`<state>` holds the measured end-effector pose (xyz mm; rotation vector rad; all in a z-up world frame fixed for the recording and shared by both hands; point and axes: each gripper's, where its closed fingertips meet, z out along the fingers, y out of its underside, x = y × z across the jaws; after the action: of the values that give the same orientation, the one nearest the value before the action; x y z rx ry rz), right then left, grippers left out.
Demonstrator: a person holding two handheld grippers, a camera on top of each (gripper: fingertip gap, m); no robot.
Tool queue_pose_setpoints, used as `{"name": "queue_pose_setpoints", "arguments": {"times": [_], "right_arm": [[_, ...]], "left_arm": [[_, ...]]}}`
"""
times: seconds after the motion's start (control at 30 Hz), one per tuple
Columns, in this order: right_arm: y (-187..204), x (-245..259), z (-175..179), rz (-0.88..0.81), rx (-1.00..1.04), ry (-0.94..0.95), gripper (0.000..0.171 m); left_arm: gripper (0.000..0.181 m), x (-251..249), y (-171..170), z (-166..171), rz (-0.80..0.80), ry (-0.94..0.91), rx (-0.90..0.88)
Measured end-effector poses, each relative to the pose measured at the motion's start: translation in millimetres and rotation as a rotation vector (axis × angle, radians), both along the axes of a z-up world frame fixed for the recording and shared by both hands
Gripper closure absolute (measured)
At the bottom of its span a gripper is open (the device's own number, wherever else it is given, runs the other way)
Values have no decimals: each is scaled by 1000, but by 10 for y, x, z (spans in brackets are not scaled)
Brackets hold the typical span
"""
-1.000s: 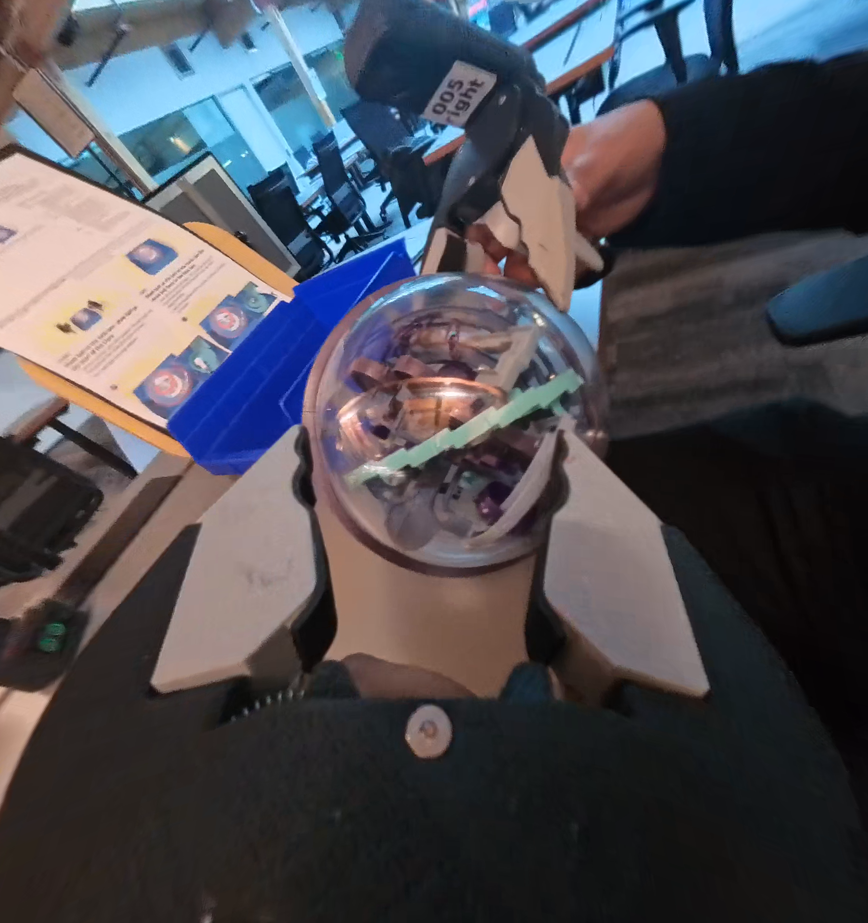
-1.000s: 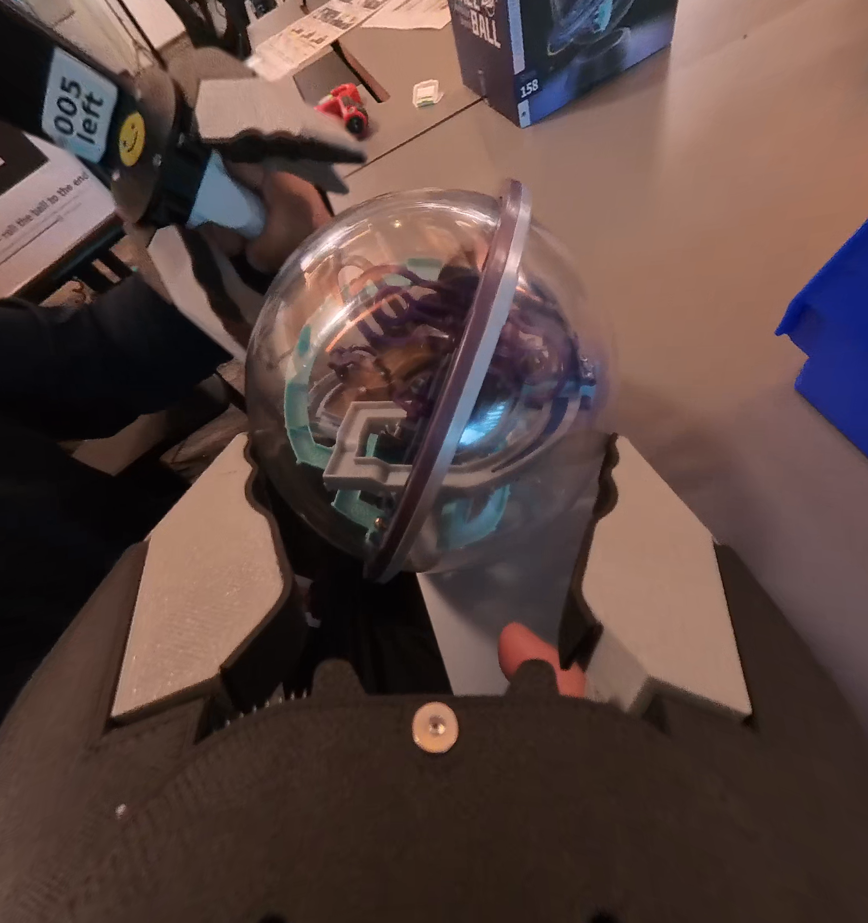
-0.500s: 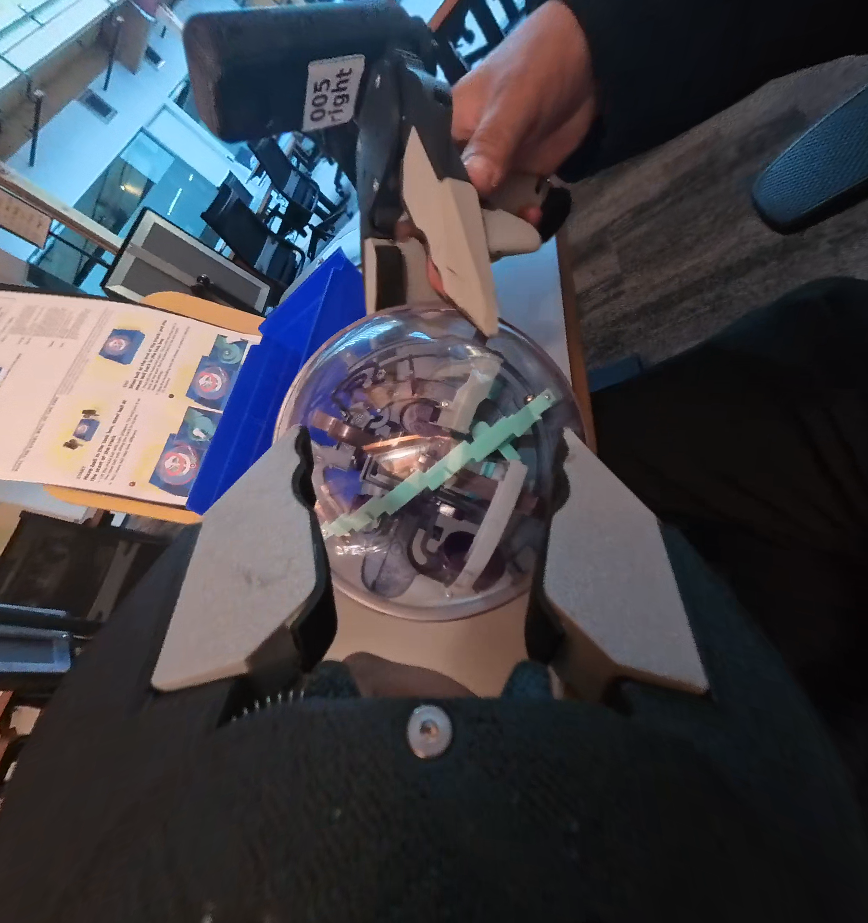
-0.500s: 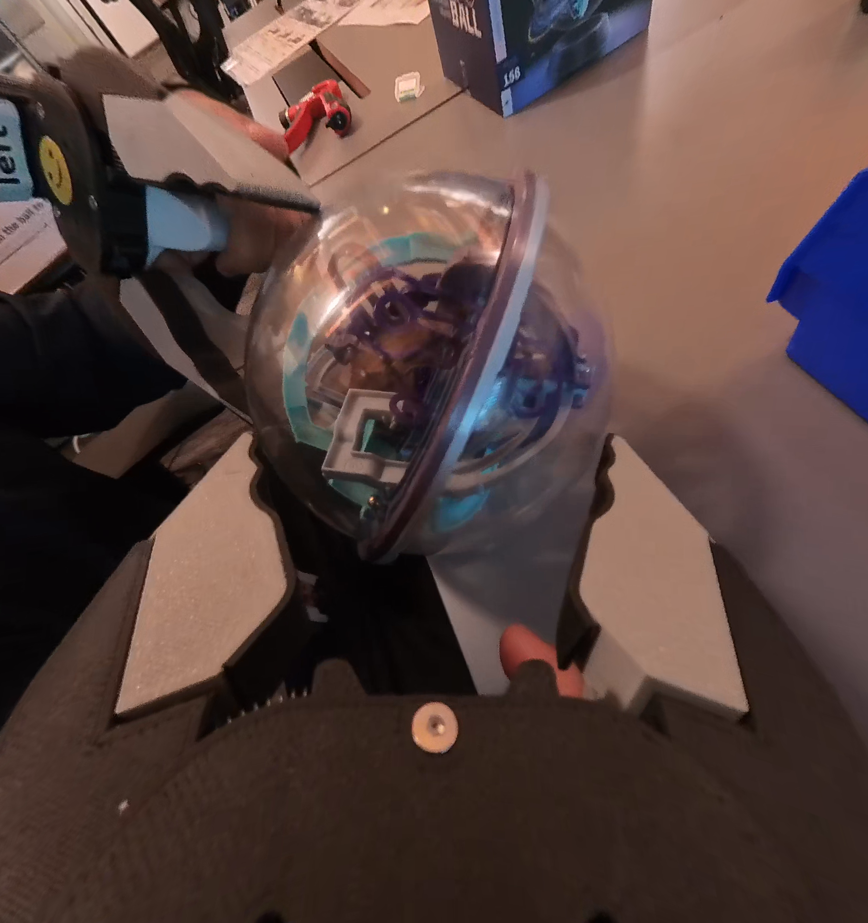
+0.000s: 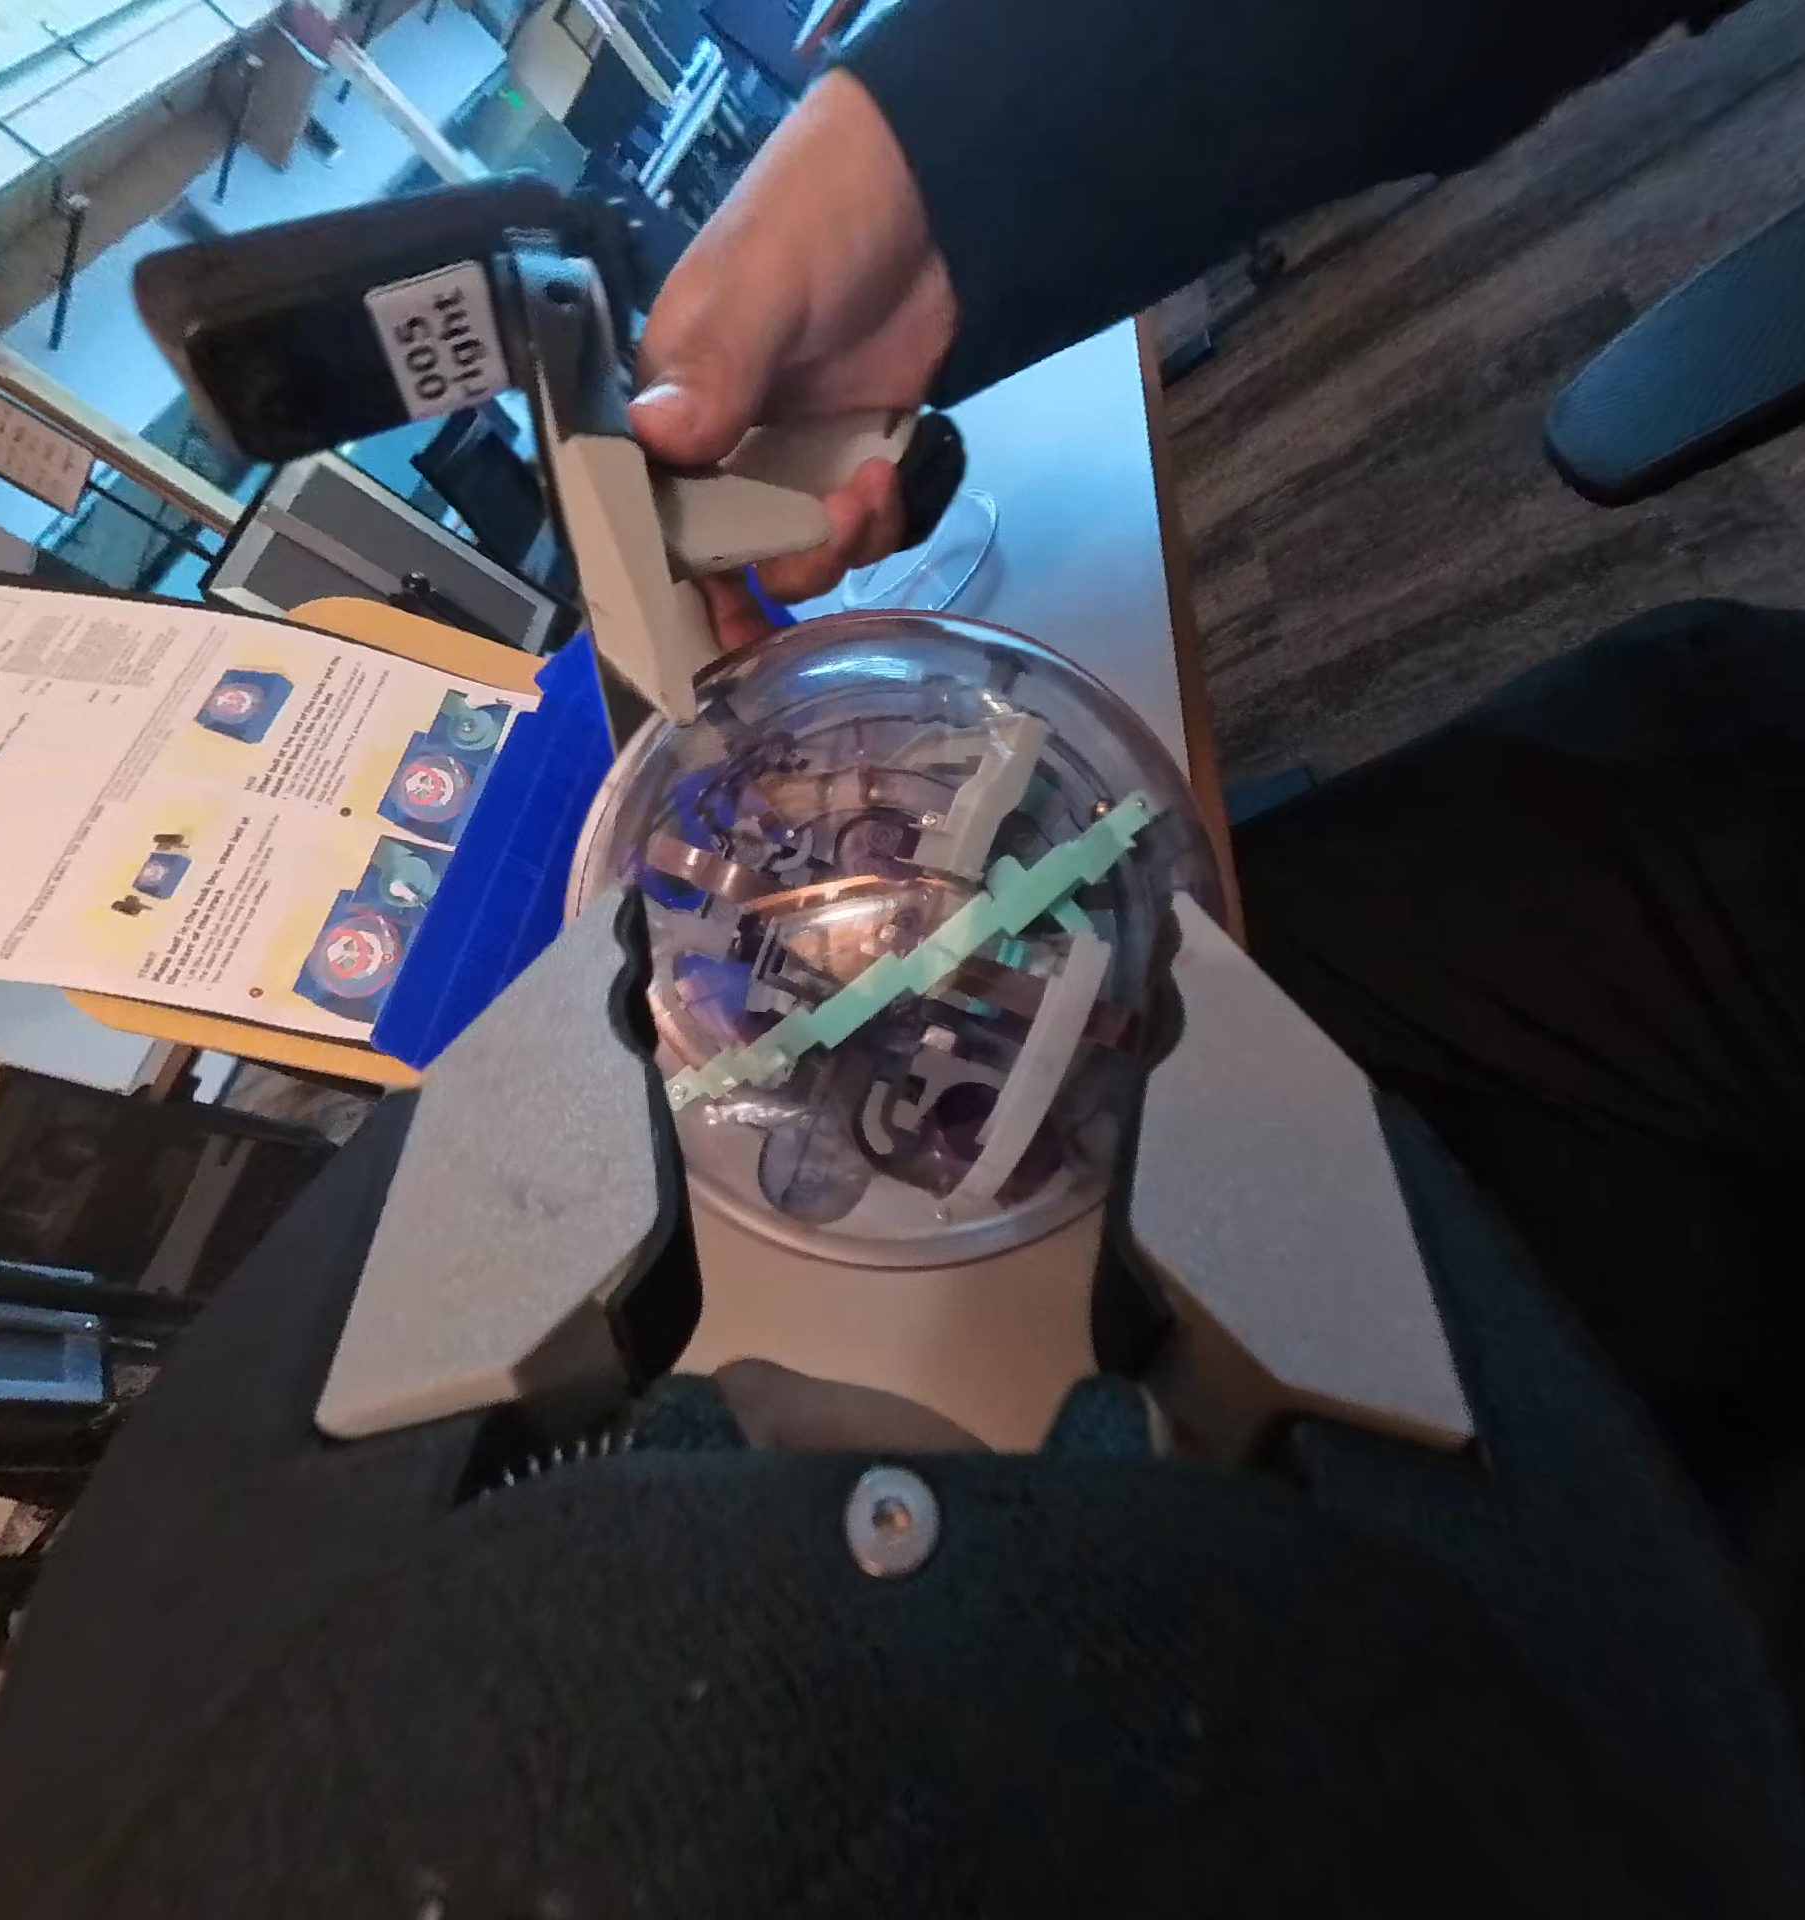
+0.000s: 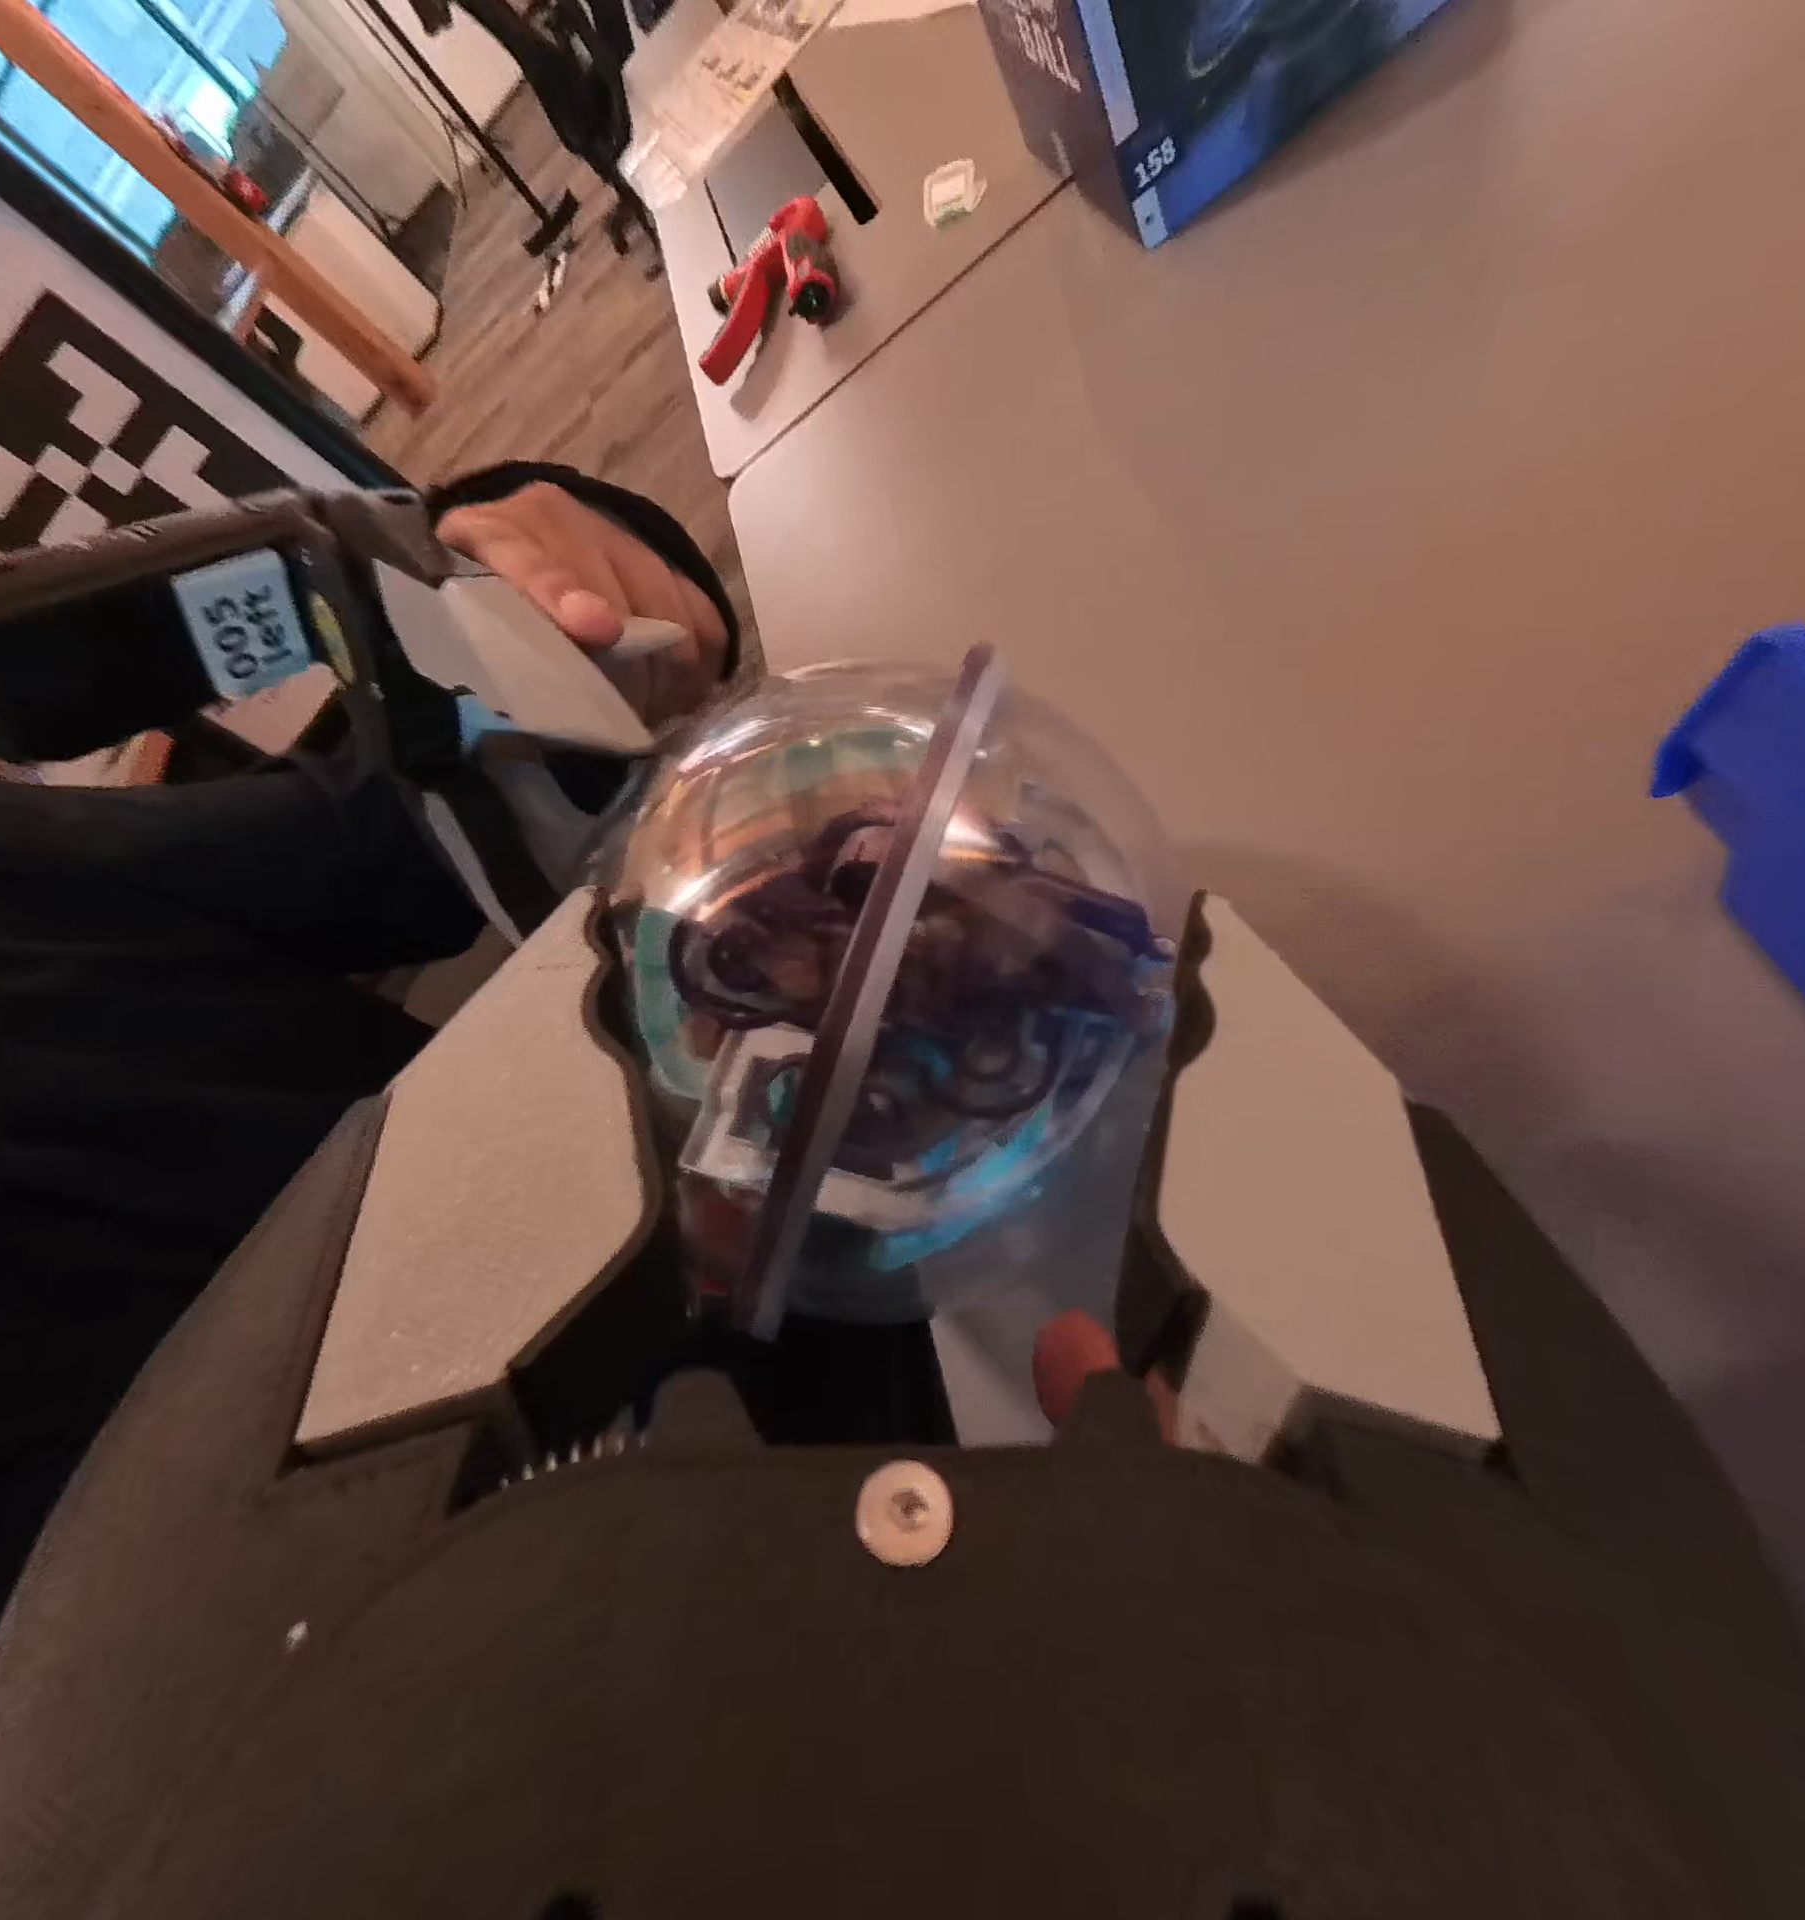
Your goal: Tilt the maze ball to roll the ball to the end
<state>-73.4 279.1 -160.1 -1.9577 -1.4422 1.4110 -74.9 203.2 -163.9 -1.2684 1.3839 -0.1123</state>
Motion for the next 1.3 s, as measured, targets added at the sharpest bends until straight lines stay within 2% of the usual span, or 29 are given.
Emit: {"name": "queue_pose_setpoints", "arguments": {"times": [0.03,0.17,0.2,0.33,0.43,0.53,0.6,0.63,0.8,0.9,1.1,1.2,1.3], "right_arm": [[-26,8,15,-13,-5,20,73],[-46,88,36,-101,40,49,73],[-54,108,35,-118,53,50,72],[-76,166,39,-173,100,62,71],[-80,198,5,-200,112,64,66],[-83,231,-3,-223,118,80,67],[-82,254,-5,-240,121,92,67],[-84,264,-6,-246,121,100,67],[-107,331,-24,-279,114,119,66],[-108,381,-33,-302,108,126,65],[-90,487,-60,-349,91,153,65],[-85,538,-82,-371,104,150,65],[-59,595,-122,-402,125,137,66]], "left_arm": [[88,-9,5,-4,12,-16,9],[87,-76,5,-9,97,-122,29],[90,-61,-15,-22,97,-129,27],[83,-130,20,-22,204,-131,-3],[86,-332,105,-97,306,-210,-139],[85,-518,183,-371,382,-319,-392],[93,-560,214,-559,392,-353,-481],[91,-570,239,-625,399,-352,-494],[79,-364,213,-599,276,-429,-626],[67,-283,279,-609,217,-417,-658],[72,-184,322,-621,89,-388,-732],[72,-220,387,-617,90,-382,-730],[83,-285,451,-596,113,-418,-717]]}}
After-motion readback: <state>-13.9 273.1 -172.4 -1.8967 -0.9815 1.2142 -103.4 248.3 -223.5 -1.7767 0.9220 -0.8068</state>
